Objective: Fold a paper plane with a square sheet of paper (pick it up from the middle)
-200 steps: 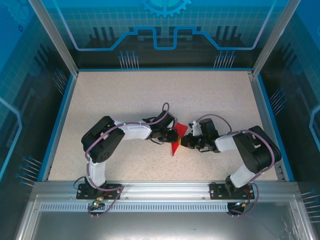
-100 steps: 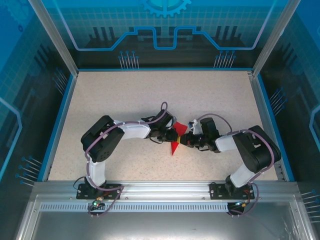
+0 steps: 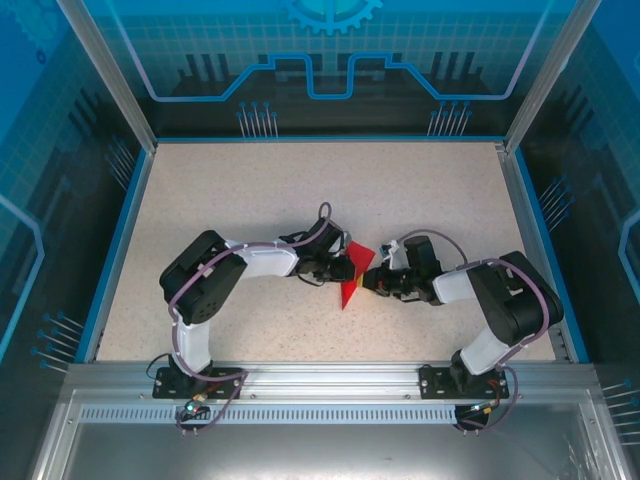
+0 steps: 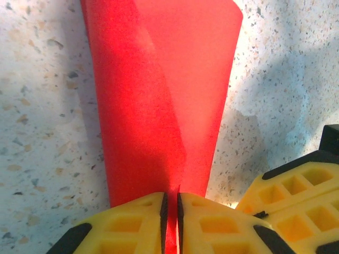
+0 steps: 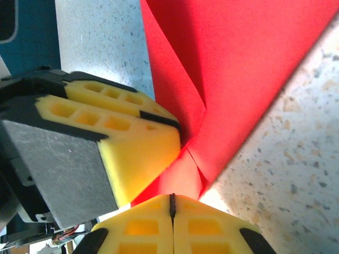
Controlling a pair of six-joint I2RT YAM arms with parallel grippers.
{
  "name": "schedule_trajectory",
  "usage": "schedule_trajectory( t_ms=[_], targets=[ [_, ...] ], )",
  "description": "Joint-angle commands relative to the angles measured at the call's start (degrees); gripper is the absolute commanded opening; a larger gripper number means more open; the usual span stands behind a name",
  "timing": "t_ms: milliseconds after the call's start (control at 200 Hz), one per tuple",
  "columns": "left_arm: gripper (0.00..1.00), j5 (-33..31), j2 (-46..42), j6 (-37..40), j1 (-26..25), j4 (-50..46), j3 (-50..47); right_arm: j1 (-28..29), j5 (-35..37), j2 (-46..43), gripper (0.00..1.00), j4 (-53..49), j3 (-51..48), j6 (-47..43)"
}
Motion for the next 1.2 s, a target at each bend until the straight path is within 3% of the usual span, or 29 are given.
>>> schedule_trajectory(
  t_ms=[0, 580, 1195],
  targets=[
    [0.15, 0.9, -2.3, 0.8, 0.6, 0.3, -0.6, -0.6, -1.2, 0.7, 0.04, -3.1, 1.2, -1.3],
    [0.07, 2.5, -3.8, 0.7, 0.5, -0.1, 0.1, 0.6, 1.0, 6.8, 0.02, -4.0, 3.5, -1.6],
    [0.02, 7.6, -3.2, -2.7, 0.5, 5.6, -0.1, 0.5, 1.2, 8.8, 0.01, -2.3, 3.0, -1.2]
  ],
)
